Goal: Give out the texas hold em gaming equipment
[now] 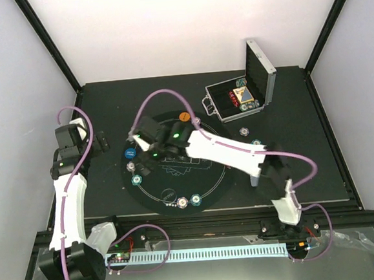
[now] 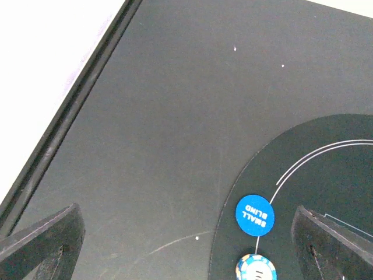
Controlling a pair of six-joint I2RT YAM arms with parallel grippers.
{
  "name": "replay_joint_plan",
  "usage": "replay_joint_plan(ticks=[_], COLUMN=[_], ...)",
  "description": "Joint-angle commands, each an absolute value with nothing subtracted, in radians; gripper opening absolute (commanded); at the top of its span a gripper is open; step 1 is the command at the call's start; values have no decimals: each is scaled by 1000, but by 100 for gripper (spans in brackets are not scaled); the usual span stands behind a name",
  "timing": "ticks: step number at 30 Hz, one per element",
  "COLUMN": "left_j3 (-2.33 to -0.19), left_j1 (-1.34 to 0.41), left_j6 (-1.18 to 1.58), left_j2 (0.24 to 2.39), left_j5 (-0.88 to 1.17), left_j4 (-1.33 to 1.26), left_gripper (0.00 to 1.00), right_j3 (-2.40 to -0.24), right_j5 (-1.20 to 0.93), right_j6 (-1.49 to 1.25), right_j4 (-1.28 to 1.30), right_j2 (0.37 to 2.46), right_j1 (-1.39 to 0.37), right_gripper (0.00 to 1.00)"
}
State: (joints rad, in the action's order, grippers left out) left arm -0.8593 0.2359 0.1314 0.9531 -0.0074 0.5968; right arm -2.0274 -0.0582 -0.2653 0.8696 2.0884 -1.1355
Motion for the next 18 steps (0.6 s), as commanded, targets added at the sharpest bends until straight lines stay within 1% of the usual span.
replay_joint_plan(ticks=[1,4,8,10,13,18], left_j3=[-880,-878,-873,-875,-877,-872], left_j1=[230,222,209,205,201,196], left_j6=[120,116,111,110,110,110], left_j2=[968,958,949,956,957,956], left_j5=[50,62,80,82,81,77], left_j4=[601,599,588,592,593,594], left_gripper=[99,99,99,99,99,99], right_j3=[-1716,-1478,-1262,-1189,-1130,-1129], right_j5=[69,125,170,180,155,123], right_j6=[-306,-339,-343,-323,-290,-262], right_j4=[836,822,839,829,793,756], right_j2=[1864,1673,1563,1547,1562,1656], right_j1=[-998,-838,-579,-461,-334,-236], right_gripper=[94,94,94,94,93,91])
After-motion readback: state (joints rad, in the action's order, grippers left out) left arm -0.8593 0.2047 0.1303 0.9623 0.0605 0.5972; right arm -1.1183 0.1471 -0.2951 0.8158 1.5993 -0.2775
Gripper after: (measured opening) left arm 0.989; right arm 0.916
